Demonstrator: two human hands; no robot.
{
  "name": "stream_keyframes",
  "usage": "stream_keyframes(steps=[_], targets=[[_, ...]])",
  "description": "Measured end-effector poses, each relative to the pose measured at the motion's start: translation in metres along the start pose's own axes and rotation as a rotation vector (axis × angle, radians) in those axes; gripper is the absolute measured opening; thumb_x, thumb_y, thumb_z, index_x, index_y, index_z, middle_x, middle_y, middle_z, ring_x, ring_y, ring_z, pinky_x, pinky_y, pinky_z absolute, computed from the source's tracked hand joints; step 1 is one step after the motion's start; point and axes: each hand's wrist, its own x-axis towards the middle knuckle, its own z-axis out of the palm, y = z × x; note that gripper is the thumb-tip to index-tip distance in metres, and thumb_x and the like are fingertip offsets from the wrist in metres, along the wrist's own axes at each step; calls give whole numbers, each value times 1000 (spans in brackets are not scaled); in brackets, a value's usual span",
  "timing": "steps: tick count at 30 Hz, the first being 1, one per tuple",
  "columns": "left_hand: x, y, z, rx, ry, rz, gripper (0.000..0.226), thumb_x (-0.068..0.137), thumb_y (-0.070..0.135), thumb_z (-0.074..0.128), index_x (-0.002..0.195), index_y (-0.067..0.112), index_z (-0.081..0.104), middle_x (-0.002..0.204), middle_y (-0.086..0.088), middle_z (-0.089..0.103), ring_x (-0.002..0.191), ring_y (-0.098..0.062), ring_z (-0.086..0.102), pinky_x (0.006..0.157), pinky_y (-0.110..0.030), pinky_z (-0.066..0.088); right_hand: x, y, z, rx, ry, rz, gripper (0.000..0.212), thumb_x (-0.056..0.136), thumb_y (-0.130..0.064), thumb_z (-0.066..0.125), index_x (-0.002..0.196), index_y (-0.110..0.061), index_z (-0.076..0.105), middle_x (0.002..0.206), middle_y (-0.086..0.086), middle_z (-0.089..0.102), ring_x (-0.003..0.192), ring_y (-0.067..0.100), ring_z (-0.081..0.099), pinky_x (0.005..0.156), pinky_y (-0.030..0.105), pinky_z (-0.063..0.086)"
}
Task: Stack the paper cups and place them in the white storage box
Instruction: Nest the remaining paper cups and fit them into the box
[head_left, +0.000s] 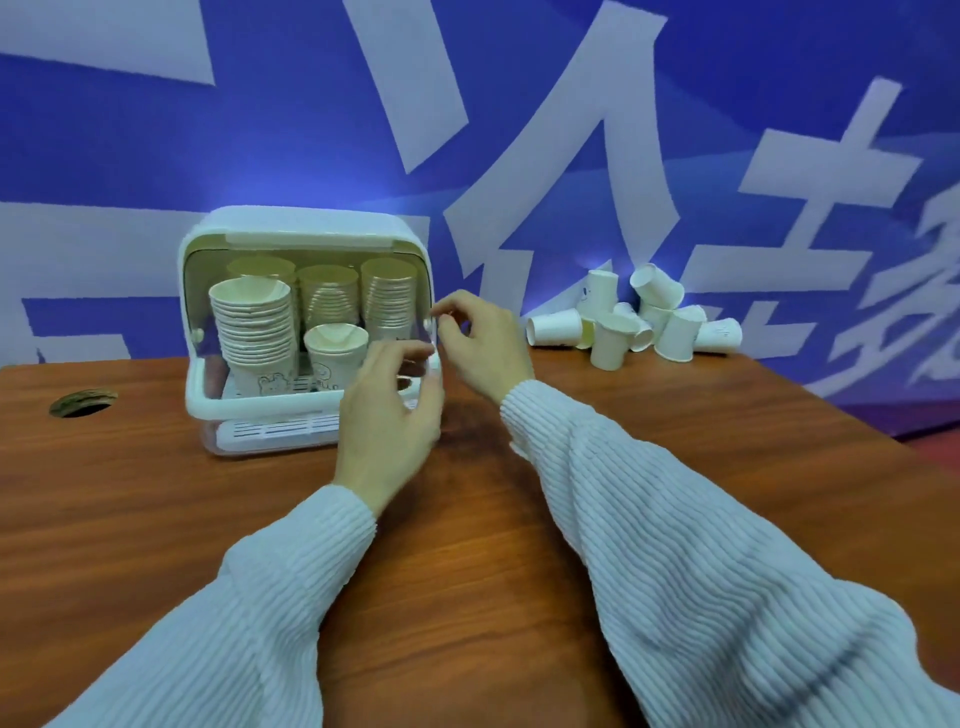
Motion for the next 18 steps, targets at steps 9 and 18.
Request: stream_keyframes(steps=[9, 18], targets=[[-7, 4, 144, -90, -532, -320, 29, 94, 36, 68, 122, 30, 61, 124, 5, 58, 110, -10, 61, 100, -30, 50, -32, 147, -59, -159, 212, 351, 26, 97, -22, 53, 117, -28, 68, 110, -7, 70, 99, 19, 65, 86, 35, 49], [59, -42, 247, 134, -519, -288, 73, 89, 36, 72, 153, 23, 38, 155, -5, 32, 146, -25, 31, 117, -38, 30, 14, 228, -76, -311, 209, 344, 53, 99, -20, 52, 151, -29, 46, 163, -9, 38, 136, 23, 51, 101, 43, 47]])
